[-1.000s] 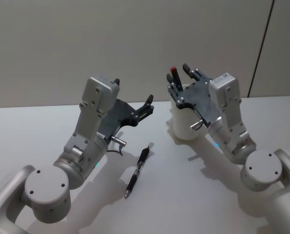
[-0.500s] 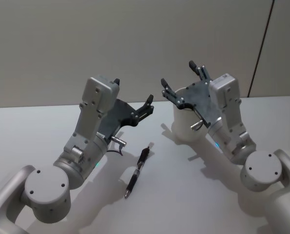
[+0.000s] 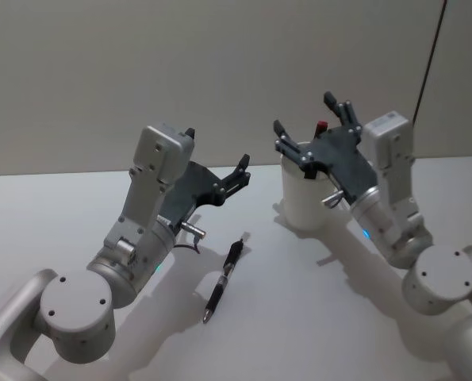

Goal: Place the pen into the pen holder.

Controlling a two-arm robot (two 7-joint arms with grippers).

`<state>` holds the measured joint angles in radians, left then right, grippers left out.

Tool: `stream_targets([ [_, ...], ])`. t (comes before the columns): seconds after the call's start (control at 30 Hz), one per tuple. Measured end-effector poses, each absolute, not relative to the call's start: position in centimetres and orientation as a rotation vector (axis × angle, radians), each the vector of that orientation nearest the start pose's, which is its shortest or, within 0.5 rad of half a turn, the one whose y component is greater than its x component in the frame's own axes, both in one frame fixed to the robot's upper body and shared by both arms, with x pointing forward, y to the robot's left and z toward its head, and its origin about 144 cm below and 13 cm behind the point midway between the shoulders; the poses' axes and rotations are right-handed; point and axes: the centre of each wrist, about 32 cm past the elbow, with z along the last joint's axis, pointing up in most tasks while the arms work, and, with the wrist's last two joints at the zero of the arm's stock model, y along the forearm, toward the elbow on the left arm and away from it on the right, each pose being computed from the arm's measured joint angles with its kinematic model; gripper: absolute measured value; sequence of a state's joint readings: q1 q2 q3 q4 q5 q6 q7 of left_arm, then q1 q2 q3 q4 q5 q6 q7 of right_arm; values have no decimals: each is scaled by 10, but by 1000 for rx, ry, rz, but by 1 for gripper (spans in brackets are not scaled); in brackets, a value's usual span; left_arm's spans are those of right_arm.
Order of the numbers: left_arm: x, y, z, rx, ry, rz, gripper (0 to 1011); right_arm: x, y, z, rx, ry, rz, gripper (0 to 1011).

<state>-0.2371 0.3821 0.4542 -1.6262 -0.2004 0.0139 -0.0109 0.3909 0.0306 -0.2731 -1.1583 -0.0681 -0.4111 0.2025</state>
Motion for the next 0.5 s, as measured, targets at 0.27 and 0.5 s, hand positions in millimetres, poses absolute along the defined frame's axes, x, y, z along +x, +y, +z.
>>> stream_targets([
  [0.27,492,198,1204,61,-268,1124,1001,536,-175,1166,158,-344,-1125,1001],
  [0.5,492,198,1204,61,-268,1124,1001,533,-178,1167,157,-336,-1132,1001],
])
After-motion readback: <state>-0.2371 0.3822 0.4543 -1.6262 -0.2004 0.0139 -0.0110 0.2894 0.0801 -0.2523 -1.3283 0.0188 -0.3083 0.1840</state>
